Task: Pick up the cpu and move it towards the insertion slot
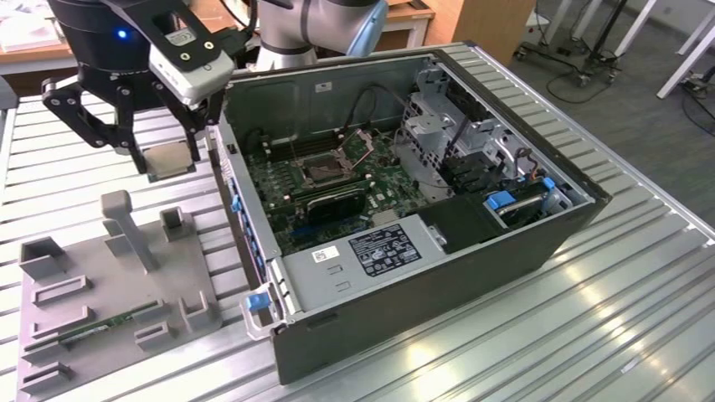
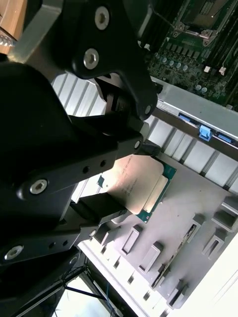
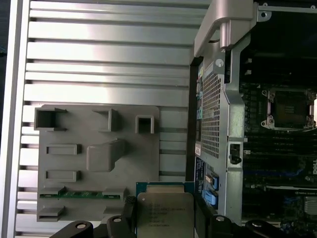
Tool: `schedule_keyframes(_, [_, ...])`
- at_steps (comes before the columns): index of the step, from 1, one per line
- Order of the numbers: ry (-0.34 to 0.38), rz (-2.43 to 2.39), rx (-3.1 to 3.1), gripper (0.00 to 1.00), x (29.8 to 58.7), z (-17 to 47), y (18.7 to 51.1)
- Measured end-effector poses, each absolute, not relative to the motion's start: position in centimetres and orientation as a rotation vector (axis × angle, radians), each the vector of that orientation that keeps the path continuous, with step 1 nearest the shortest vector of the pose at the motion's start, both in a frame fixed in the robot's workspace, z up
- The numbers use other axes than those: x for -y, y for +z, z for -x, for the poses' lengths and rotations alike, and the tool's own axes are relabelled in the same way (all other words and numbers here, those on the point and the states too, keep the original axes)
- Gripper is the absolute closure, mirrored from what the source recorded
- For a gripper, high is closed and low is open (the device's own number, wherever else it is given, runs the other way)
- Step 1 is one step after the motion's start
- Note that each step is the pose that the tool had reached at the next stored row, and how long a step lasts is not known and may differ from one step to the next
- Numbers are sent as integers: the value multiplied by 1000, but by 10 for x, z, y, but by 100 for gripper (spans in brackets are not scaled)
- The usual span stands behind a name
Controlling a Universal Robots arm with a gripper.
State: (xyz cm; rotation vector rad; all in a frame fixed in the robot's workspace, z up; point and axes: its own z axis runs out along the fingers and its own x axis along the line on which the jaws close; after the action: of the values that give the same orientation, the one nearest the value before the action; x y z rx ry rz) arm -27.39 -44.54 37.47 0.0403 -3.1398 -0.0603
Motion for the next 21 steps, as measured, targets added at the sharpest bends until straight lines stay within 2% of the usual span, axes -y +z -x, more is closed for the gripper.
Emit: schedule_keyframes(21, [-60, -40, 3140, 45, 445, 249, 375])
